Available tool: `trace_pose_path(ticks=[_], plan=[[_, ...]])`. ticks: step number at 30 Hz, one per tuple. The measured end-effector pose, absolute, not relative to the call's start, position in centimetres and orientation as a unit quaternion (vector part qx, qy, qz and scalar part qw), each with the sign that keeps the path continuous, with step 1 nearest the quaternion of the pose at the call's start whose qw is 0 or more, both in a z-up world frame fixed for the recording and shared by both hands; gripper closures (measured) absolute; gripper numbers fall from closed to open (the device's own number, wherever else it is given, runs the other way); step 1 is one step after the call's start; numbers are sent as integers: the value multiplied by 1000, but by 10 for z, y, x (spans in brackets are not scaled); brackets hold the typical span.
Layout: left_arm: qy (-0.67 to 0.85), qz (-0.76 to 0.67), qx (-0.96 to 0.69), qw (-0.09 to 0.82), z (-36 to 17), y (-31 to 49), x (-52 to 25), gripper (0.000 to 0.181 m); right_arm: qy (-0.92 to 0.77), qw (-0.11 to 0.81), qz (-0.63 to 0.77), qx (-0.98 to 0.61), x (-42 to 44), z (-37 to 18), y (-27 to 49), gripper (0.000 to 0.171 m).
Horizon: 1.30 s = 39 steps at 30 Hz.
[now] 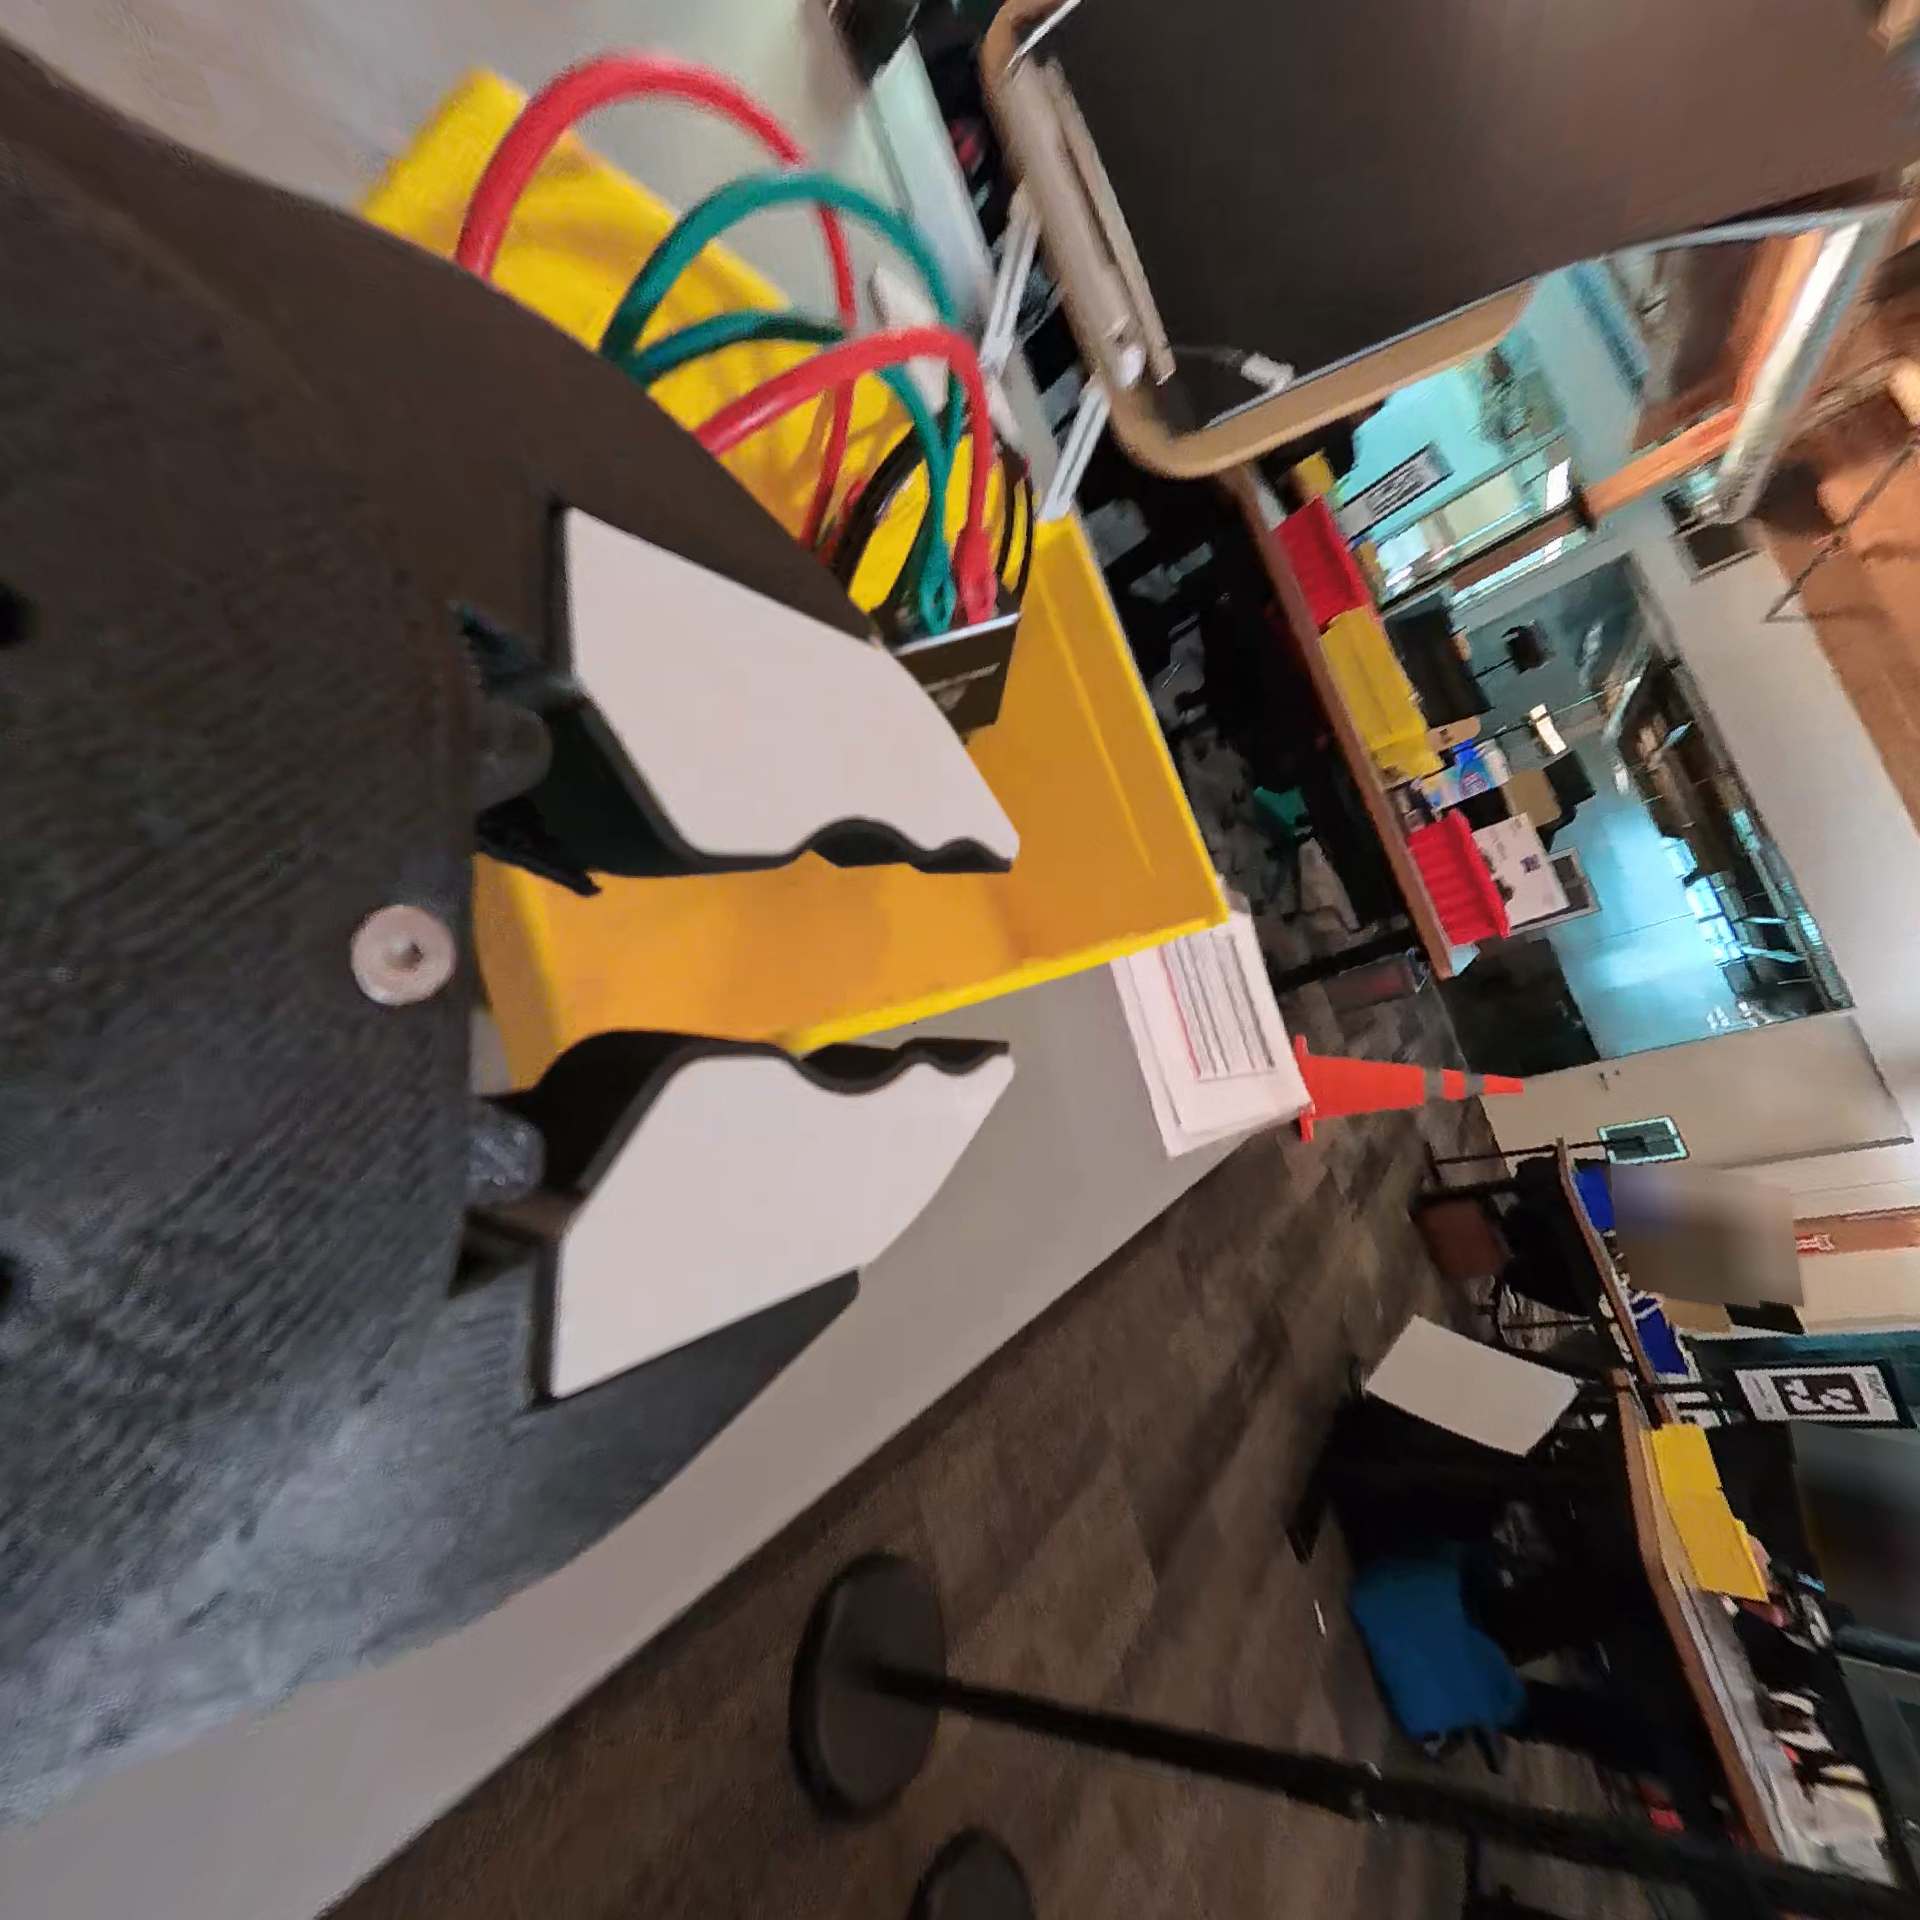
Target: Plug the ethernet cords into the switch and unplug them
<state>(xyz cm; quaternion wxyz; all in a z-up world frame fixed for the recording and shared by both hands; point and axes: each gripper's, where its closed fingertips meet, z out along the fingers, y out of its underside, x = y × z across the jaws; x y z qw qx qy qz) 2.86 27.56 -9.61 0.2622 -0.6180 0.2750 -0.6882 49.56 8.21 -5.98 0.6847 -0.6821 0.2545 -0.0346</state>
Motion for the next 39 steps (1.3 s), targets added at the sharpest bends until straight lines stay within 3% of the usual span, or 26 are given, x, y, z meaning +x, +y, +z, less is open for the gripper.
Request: trace_pose_path(ticks=[3, 8, 11, 16, 21, 25, 39], plan=[[328, -648, -618, 302, -96, 274, 39, 135, 218, 660, -114, -710, 495, -67, 76, 132], [348, -584, -602, 420, -84, 292, 55, 65, 200, 615, -156, -747, 485, -77, 55, 142], [372, -520, -609, 471, -87, 304, 64, 34, 192, 590, -192, -760, 482, -79, 42, 142], [392, -471, -596, 518, -83, 305, 64, 35, 167, 546, -300, -765, 491, -81, 35, 138], [403, -440, -610, 521, -95, 312, 61, 38, 196, 532, -248, -786, 494, -99, 51, 123], [377, -455, -613, 525, -92, 317, 50, 42, 214, 556, -205, -777, 493, -95, 60, 121], [349, -488, -640, 481, -98, 321, 35, 56, 187, 506, -221, -813, 492, -113, 84, 91]])
